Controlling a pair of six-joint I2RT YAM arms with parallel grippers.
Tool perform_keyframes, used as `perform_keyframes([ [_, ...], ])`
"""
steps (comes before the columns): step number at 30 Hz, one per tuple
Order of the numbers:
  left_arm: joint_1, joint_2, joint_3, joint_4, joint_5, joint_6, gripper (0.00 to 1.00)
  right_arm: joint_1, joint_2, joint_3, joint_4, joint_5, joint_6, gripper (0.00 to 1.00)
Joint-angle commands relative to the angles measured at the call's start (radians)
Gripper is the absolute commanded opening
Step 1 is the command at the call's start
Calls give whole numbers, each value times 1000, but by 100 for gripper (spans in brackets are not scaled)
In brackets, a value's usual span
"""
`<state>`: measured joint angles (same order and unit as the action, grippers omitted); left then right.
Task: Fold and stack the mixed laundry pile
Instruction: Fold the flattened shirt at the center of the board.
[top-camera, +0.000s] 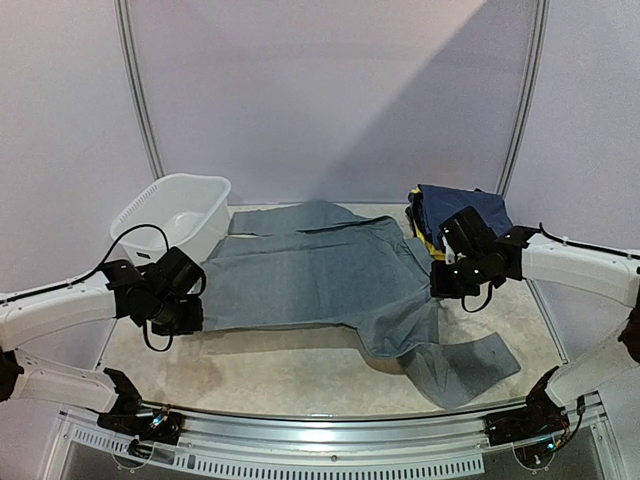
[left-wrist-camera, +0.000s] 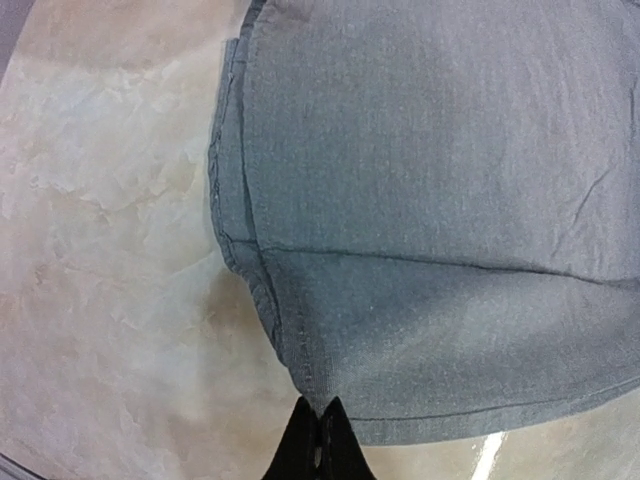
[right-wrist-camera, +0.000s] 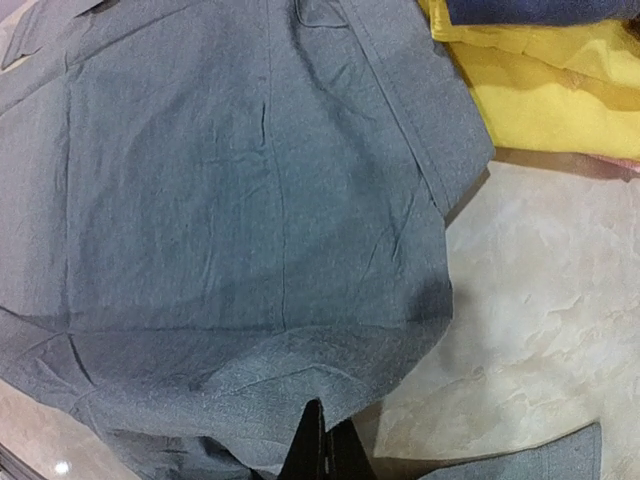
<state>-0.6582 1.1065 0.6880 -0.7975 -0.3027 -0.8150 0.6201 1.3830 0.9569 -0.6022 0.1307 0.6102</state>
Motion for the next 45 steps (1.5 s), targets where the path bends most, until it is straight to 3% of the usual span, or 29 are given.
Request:
perform_keyframes([
  [1,43,41,-10,64,-42,43,0,-22,92,78,-5,70,-37,0],
  [18,134,300,34,275,-69,70,3,-86,374,256,25,58,-89,0],
  [20,135,306,44,278,-78,68,8,-86,388,262,24,61,-90,3],
  [30,158,302,84,308,-163,88,52,-94,432,341,10,46,-106,34],
  [35,157,212,42,249,-220,77,67,-95,352,345,-3,69,-118,47],
  [41,157,144,-22,218,-217,17,71,-23,266,336,54,11,-185,52],
  [45,157,118,-81,268,-199,-5,62,39,295,333,139,-137,-219,52],
])
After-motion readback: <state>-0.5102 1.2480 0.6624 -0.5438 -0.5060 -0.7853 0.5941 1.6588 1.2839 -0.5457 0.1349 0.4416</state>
